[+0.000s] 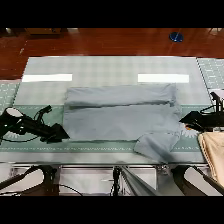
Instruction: Fold the shirts.
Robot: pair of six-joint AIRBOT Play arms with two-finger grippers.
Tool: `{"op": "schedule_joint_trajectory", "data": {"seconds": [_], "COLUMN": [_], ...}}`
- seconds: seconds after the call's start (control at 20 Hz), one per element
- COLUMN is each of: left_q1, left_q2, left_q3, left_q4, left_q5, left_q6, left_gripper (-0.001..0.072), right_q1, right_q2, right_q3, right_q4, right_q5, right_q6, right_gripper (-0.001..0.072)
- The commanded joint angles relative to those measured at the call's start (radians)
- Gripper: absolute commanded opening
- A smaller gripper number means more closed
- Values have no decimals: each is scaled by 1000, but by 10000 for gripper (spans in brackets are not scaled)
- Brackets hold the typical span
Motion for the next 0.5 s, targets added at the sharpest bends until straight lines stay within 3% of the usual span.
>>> {"op": "schedule_joint_trajectory", "data": {"seconds": [0.0, 0.15, 0.3, 0.45], "left_q1": [-65, -59, -51, -45], "left_q2": [-55, -45, -44, -44], "left_q3": [0, 4, 4, 4], "left_q4": [1, 2, 4, 3], "left_q5": [224, 206, 193, 198], "left_q6": [-103, -95, -58, -21], "left_gripper": [43, 21, 20, 20], "right_q1": [0, -1, -1, -1], "right_q2": [21, 90, 109, 109], "right_q3": [-1, -1, -10, -74], "right_q4": [13, -3, -133, -113], "right_q5": [8, 26, 64, 93], "right_q6": [2, 26, 85, 79], "right_gripper": [541, 542, 543, 543]}}
